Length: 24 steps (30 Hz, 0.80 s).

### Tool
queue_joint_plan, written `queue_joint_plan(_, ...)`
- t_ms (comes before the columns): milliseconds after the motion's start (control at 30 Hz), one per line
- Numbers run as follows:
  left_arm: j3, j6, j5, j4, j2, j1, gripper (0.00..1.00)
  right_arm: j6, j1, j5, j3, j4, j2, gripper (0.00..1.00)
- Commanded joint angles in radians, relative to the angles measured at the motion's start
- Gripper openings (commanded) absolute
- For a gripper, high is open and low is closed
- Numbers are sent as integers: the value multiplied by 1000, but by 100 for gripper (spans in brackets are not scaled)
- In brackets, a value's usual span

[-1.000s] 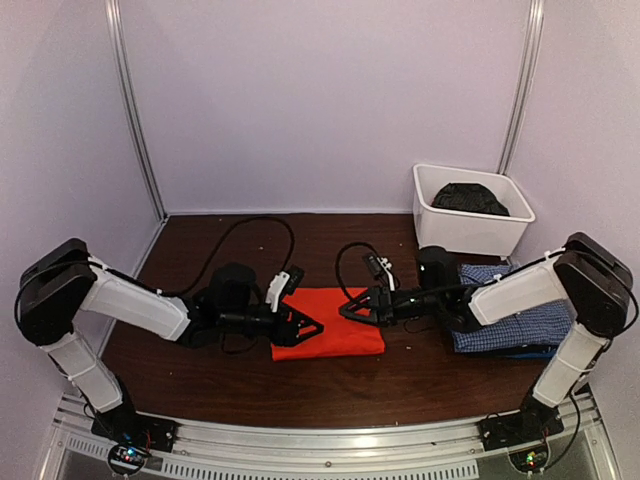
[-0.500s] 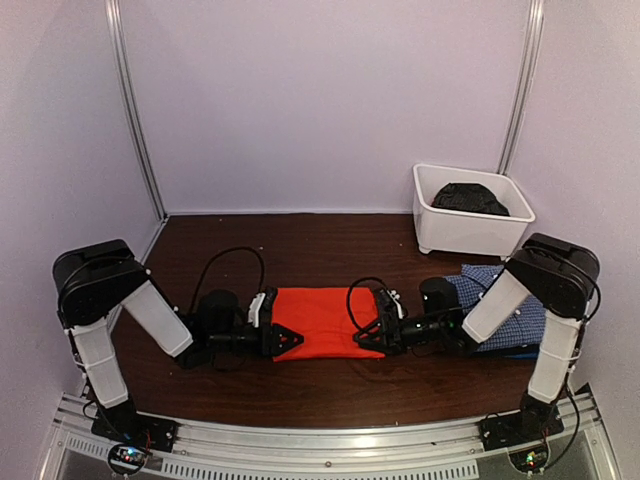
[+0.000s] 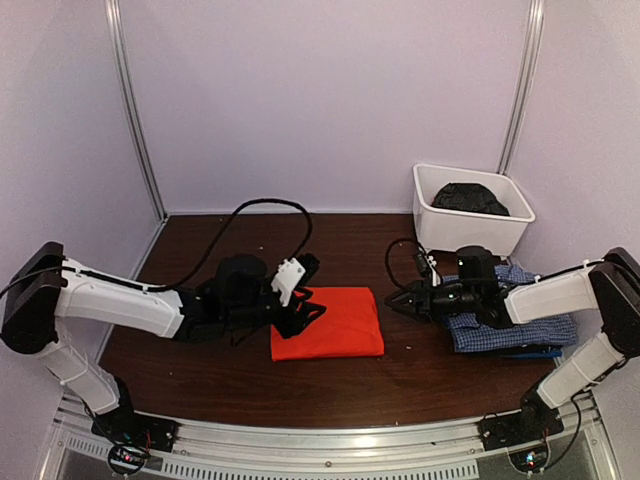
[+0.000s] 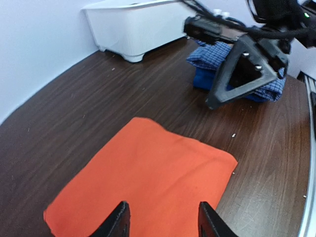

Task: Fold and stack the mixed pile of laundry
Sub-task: Adjust the square-folded T-shirt at the center of the board, then pick up the square-folded T-shirt from the center of the board.

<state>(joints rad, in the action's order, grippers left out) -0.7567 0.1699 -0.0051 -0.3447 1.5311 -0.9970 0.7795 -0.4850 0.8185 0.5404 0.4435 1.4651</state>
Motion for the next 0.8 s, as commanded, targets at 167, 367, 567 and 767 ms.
queue_joint_plan(167,-353,-543,-218,271,334,-214,42,0,69,-50,-95,-100,-56,45)
queue_joint_plan(367,-479,-645,-256,337,494,-257,37,22,94,-30,-134,-71,-55,45)
queue_joint_plan(567,-518,-692,-288,384,572,-262,34,61,90,-18,-150,-36,-45,49)
queue_joint_plan(767,-517,-688,-303,358,570,-262,7,82,60,-31,-128,-23,-1,53)
